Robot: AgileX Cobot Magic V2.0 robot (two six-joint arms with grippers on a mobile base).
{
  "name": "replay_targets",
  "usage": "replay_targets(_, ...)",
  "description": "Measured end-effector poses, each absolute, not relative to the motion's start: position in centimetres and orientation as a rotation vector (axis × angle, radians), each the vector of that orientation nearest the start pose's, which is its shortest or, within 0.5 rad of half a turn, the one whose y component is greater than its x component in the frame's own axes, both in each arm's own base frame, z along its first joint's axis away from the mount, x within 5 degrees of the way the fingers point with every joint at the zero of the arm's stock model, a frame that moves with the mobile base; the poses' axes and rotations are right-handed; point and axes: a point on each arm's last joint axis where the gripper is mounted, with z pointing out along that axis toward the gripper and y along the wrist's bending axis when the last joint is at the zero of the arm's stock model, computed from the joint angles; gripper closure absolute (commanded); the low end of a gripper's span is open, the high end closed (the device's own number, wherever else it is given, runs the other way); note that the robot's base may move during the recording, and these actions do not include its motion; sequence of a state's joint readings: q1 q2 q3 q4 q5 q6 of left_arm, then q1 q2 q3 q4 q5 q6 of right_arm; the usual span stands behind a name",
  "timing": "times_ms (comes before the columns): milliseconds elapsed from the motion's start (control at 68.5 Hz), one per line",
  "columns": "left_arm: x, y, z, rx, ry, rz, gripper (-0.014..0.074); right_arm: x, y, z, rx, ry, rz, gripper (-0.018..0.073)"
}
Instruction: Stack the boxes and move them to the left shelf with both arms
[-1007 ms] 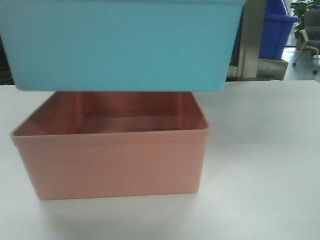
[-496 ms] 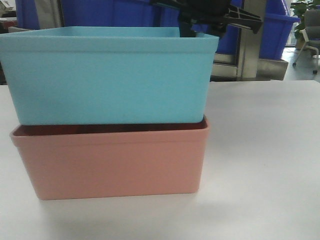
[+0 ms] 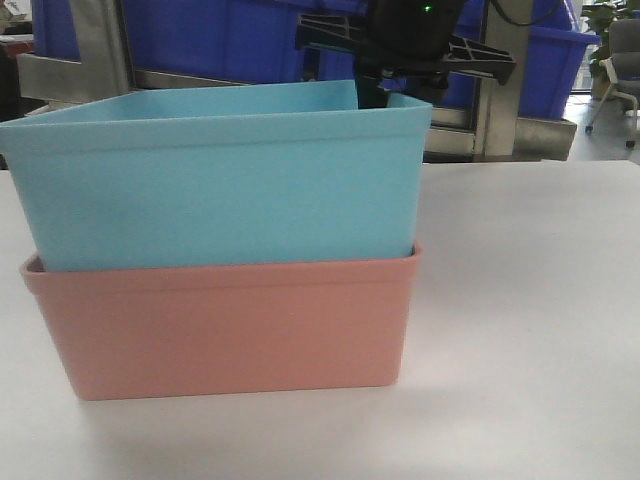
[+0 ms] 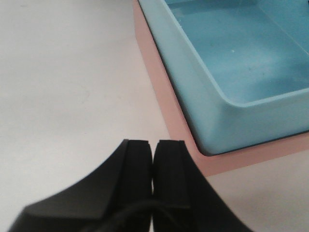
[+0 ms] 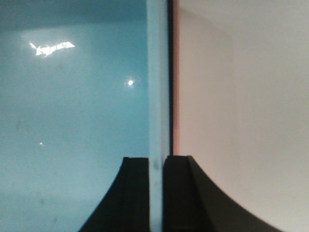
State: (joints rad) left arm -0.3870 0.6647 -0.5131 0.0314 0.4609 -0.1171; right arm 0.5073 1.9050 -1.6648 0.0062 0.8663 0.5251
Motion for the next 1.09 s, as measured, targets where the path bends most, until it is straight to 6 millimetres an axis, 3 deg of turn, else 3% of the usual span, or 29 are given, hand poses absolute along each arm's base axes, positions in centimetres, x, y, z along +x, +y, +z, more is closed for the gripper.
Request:
replay_targets(146,12.3,-4.9,28.8,0.304,2.085,-0.272,0.0610,37.3,20.9,28.4,0.018,2.642,0.384,0.0030)
replay_targets(219,12.3,-4.9,28.8,0.304,2.085,-0.272,0.0603,37.3,20.9,28.4,0.015,2.643,0.383,-0.0076)
replay_targets(350,12.3,-4.9,28.8,0.304,2.087,-0.273,0.0531,37.0,20.7,28.4,-0.014,2.671,0.359,-0.0065)
replay_targets(540,13.3,-5.4,31.1,0.290,2.092,-0.294,0.0299,36.7,20.5,28.3,-0.079,2.710,0.319,-0.0065)
replay_targets(628,15.0,-6.1,32.5,0.290,2.138,-0.294,0.0217,36.6,20.5,28.3,-0.102,2.714,0.310,-0.0065)
replay_targets(788,18.8,-7.7,34.0,0.302,2.250,-0.275,0.0160,36.6,20.5,28.2,-0.129,2.718,0.301,-0.0065)
replay_targets(949,23.4,-9.6,33.7,0.319,2.395,-0.246,0.0156,36.6,20.5,28.2,-0.140,2.715,0.299,-0.0065)
replay_targets(1095,27.1,-11.1,32.2,0.318,2.481,-0.229,0.0157,36.7,20.6,28.1,-0.140,2.710,0.302,-0.0065)
